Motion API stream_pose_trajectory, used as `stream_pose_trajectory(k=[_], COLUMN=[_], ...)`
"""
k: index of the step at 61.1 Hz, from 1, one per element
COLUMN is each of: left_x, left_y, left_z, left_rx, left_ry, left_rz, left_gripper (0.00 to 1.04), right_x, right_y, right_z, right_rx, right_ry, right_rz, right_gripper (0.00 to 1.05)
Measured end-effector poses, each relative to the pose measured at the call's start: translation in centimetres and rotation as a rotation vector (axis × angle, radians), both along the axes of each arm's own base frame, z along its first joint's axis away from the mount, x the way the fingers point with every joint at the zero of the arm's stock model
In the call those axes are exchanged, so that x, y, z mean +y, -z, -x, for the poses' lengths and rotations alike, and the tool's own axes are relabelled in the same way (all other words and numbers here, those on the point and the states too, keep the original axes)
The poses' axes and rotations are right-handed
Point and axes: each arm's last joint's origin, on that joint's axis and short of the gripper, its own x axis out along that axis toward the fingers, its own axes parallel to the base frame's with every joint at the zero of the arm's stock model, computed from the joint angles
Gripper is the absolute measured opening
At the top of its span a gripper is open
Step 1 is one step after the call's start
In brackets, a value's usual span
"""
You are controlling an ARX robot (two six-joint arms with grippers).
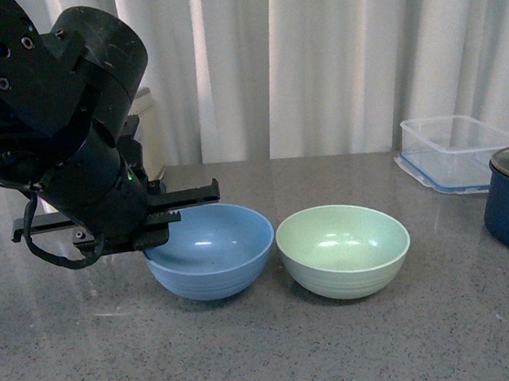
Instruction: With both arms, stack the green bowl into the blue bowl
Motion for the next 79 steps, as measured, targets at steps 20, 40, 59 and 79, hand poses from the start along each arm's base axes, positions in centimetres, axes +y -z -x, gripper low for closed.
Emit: stream_pose_trajectory(k=[20,40,59,79], left_x=[-0.1,-0.2,2.2,3.7], left_y=[0.8,0.9,-5.0,-6.5], left_z=[-0.5,-0.6,3.7,11.3], left_rx=[0.012,0.014,-0.231,-0.336], left_ry=[-0.003,-0.009,-0.046,0.003], left_rz=[-0.002,0.010,-0.081,-0.171], left_gripper=[0.04,0.24,0.83,0.98], right_x=[0.0,0.0,0.0,0.0], right_y=[0.0,0.0,0.0,0.0], right_z=[0.0,0.0,0.0,0.0], right_rx=[0.000,0.000,0.000,0.000], right_ry=[0.000,0.000,0.000,0.000], right_rz=[0.000,0.000,0.000,0.000], right_gripper=[0.95,0.95,0.95,0.95])
